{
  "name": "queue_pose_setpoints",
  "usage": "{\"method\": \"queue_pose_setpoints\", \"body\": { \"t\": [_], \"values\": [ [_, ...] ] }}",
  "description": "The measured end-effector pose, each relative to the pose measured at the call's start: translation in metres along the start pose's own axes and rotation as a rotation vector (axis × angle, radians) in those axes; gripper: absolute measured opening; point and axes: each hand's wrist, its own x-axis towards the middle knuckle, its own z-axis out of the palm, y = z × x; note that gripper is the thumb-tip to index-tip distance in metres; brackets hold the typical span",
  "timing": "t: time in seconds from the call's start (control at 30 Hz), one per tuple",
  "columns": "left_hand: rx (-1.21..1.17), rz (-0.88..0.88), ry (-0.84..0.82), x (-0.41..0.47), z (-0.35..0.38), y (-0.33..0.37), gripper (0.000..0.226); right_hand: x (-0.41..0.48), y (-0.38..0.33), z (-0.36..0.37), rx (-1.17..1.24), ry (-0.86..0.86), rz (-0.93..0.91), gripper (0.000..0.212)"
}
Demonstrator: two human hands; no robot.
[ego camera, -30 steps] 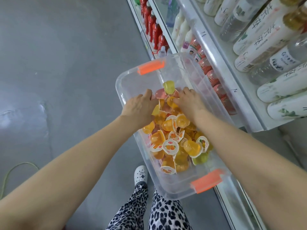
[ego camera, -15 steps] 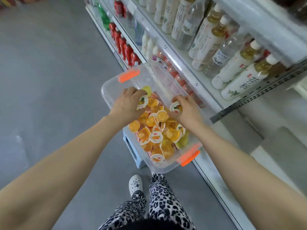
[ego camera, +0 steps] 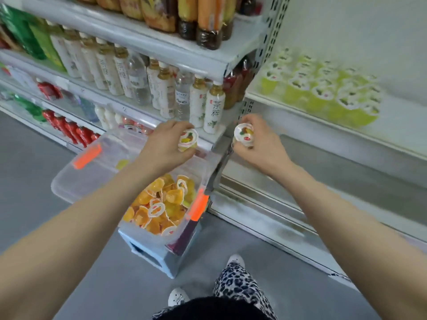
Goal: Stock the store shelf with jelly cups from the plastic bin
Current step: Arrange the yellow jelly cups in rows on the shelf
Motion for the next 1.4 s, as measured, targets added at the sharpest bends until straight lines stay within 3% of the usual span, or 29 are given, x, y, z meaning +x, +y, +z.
{"method": "queue_pose_setpoints", "body": {
  "t": [0.3, 0.5, 0.77, 1.13, 1.4],
  "values": [
    [-0.053, 0.308, 0.02, 0.079, 0.003, 0.15, 0.057, -0.027, 0.062, -0.159, -0.058, 0.367, 0.03, 0.042],
    [-0.138, 0.393, 0.09, 0.132, 0.017, 0.255, 0.055, -0.032, 0.13, -0.265, -0.098, 0.489, 0.138, 0.036],
    [-0.152, 0.296, 0.11, 0.195, 0.065, 0.352, 0.056, -0.009, 0.242, -0.335, -0.138, 0.404, 0.332, 0.037],
    [-0.139, 0.096, 0.101, 0.241, 0.097, 0.399, 0.056, 0.074, 0.331, -0.324, -0.11, 0.202, 0.255, 0.034],
    [-0.111, 0.069, 0.144, 0.256, 0.103, 0.399, 0.056, 0.115, 0.361, -0.307, -0.102, 0.188, 0.214, 0.033]
  ]
}}
